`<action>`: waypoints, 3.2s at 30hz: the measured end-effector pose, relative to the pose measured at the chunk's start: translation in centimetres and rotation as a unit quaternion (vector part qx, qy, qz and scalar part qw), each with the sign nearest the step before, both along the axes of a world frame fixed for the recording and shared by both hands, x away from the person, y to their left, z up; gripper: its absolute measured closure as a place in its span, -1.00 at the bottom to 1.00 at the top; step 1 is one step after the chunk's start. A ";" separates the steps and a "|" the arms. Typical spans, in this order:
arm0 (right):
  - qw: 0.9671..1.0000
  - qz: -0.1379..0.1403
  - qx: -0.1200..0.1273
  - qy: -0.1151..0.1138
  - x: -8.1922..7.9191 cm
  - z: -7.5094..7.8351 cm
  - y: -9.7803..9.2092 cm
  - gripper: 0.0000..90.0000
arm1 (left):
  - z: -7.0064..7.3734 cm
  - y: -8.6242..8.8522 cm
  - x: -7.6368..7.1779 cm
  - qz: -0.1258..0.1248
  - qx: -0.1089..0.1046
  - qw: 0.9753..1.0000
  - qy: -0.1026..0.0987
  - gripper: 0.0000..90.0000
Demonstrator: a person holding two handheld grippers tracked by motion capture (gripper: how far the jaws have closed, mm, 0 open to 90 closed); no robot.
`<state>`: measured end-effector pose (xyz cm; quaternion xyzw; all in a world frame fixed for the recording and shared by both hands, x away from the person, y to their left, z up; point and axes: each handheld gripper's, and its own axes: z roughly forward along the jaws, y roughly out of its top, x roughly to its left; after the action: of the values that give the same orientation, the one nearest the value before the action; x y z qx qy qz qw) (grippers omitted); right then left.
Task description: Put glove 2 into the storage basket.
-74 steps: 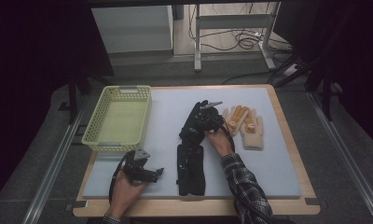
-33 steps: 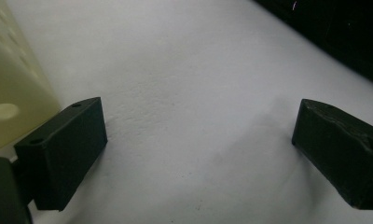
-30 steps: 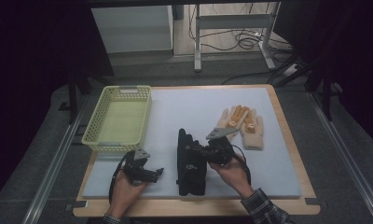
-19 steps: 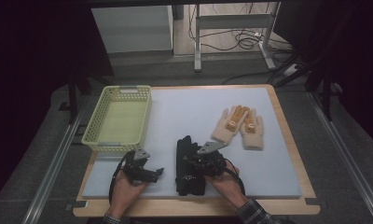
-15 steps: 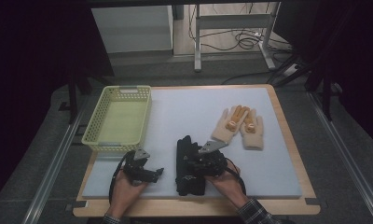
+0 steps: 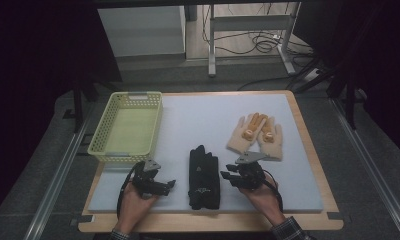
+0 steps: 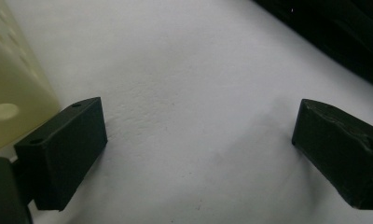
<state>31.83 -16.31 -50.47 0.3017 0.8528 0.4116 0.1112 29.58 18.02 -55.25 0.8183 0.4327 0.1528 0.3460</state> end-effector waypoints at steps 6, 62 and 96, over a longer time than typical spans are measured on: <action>1.000 0.011 -0.004 0.011 -0.9 -1.1 -1.0 0.73 | 0.0 0.0 0.0 0.003 -0.004 1.000 -0.001 -0.91; 0.998 0.066 -0.007 0.022 -3.2 -2.4 1.8 0.83 | -0.1 2.3 -0.9 0.018 0.000 1.000 0.001 -0.91; 0.996 0.084 -0.026 -0.002 0.6 -3.3 10.1 0.69 | -0.2 3.6 -1.2 0.008 -0.001 1.000 0.001 -0.94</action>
<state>32.38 -6.24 -53.80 0.2248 0.8852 0.3981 0.0857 28.38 21.63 -55.48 0.8146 0.4398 0.1547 0.3451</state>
